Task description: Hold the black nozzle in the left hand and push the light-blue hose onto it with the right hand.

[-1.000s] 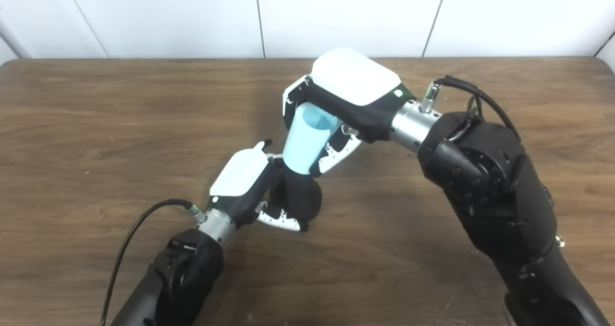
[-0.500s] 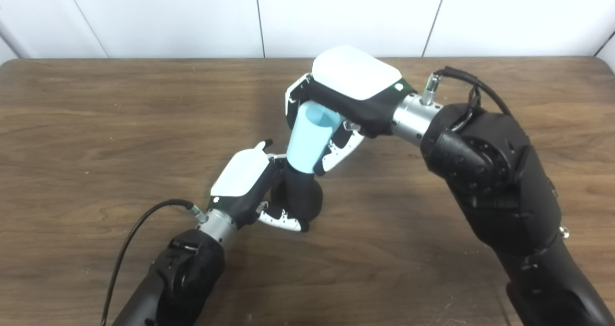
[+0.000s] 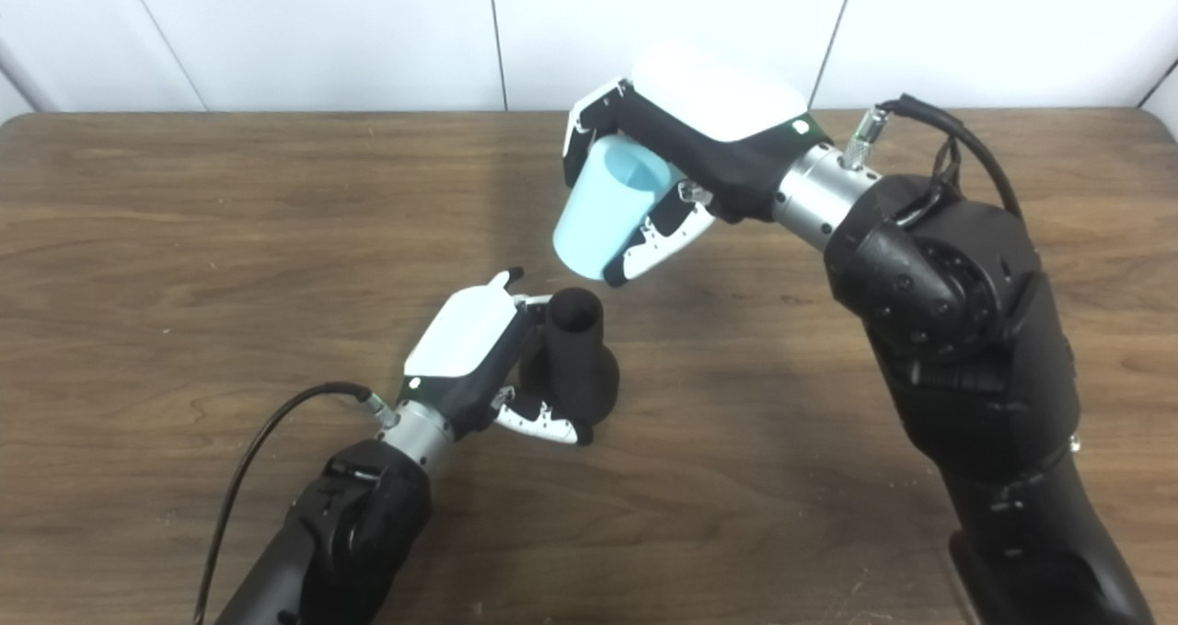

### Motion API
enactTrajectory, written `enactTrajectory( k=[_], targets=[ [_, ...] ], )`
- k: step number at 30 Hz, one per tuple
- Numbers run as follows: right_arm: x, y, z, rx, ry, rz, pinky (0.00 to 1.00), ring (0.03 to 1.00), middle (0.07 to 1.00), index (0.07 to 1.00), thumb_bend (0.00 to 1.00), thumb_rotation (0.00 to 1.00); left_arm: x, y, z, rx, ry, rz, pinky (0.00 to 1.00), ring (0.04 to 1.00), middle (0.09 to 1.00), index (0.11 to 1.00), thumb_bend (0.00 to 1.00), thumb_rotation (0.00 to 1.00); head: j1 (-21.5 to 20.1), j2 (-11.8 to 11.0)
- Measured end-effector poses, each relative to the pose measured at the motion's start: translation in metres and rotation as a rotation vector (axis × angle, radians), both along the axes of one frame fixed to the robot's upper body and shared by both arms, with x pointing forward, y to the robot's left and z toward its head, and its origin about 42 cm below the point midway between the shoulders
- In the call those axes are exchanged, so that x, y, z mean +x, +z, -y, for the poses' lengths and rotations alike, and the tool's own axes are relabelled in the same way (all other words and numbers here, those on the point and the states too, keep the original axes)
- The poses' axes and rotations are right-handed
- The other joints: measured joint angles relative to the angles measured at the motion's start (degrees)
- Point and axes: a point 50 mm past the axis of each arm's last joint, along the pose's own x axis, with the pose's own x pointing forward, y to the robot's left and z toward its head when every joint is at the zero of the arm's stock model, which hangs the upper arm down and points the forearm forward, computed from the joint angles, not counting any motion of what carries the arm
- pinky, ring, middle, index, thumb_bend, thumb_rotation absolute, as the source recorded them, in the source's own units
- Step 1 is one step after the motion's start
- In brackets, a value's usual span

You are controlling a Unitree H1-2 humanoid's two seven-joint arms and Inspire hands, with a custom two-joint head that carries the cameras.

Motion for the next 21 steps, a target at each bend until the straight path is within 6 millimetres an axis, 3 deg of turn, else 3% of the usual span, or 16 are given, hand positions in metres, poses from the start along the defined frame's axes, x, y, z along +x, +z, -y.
enactTrajectory(
  k=[21],
  targets=[
    [-0.007, -0.01, 0.002, -0.052, 0.005, -0.038, 0.31, 0.418, 0.512, 0.507, 0.5, 0.0, 0.001, 0.001, 0.0, -0.003, -0.002, -0.002, 1.0, 0.699, 0.498, 0.48, 0.52, 0.0, 0.18, 0.09]
  ],
)
